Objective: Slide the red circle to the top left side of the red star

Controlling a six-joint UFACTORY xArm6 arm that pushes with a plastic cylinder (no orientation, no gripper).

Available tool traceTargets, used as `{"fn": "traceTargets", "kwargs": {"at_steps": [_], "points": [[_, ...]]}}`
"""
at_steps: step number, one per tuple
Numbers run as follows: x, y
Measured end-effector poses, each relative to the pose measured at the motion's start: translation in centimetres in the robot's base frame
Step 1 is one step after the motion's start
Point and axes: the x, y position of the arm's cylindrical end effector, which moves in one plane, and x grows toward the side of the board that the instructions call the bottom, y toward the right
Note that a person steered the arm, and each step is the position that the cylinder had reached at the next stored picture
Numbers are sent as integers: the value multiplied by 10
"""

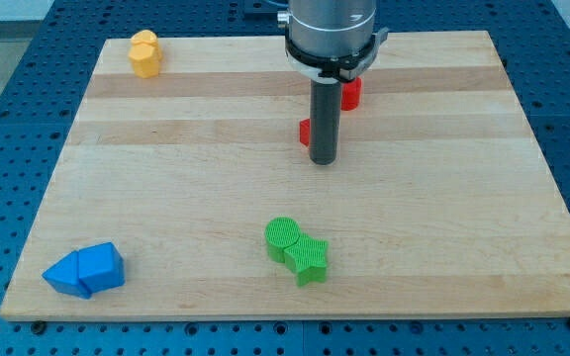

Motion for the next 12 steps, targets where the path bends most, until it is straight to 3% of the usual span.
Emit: {"fn": "traceTargets", "kwargs": {"at_steps": [2,3,5,6,8,12], "points": [[10,9],[14,64],[-127,147],[-149,129],[-132,75],[-118,42]]}}
